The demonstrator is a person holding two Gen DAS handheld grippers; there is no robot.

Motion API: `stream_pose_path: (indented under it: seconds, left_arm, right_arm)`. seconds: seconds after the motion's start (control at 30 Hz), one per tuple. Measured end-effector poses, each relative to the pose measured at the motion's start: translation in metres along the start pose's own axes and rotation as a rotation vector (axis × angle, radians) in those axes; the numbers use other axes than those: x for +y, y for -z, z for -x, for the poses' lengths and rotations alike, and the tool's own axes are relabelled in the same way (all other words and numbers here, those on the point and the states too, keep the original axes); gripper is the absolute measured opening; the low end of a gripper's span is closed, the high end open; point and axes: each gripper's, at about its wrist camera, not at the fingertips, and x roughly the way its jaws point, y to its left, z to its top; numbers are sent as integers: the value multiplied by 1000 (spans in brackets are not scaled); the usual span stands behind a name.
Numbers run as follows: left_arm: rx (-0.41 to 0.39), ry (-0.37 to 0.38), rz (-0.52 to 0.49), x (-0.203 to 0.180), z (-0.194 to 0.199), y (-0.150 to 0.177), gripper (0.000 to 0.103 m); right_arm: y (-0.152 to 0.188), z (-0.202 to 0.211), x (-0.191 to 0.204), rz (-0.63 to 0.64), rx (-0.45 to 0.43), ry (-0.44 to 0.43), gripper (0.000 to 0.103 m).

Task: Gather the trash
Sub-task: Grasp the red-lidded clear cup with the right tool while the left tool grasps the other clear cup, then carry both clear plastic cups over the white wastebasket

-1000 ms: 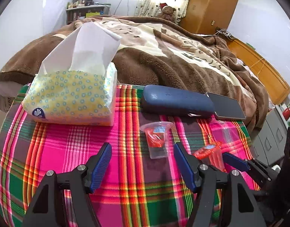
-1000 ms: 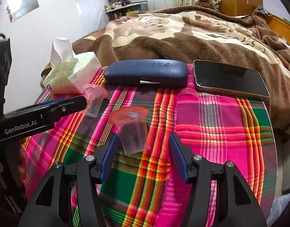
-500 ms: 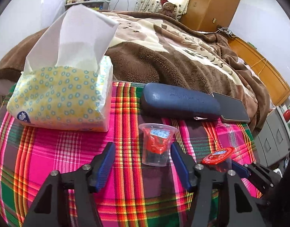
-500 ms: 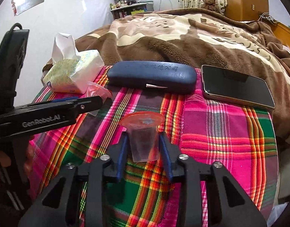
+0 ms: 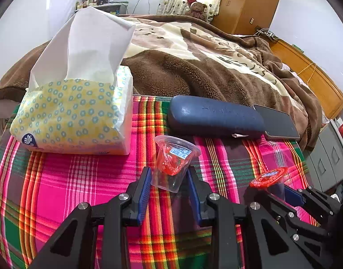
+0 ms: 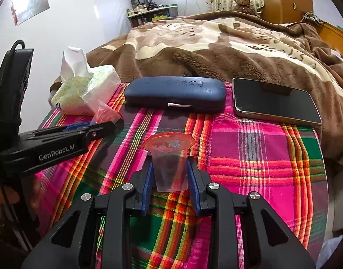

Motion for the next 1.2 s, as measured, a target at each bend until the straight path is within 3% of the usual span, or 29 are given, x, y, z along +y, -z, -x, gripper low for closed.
stream_pose_path:
  seconds: [0.43,1.07,1.2]
  left_arm:
    - [-29,0,-31,-16,33,23,32]
    - [-120,58,-104,-82,123,74,32]
    - [-152,51,-83,-81,136,84,32]
  right_arm:
    - [7,24,-5,-47,-40,2,30]
    - [43,107,-29,-115,-148,16,30]
    - [51,113,-34,-116,-145,35,30]
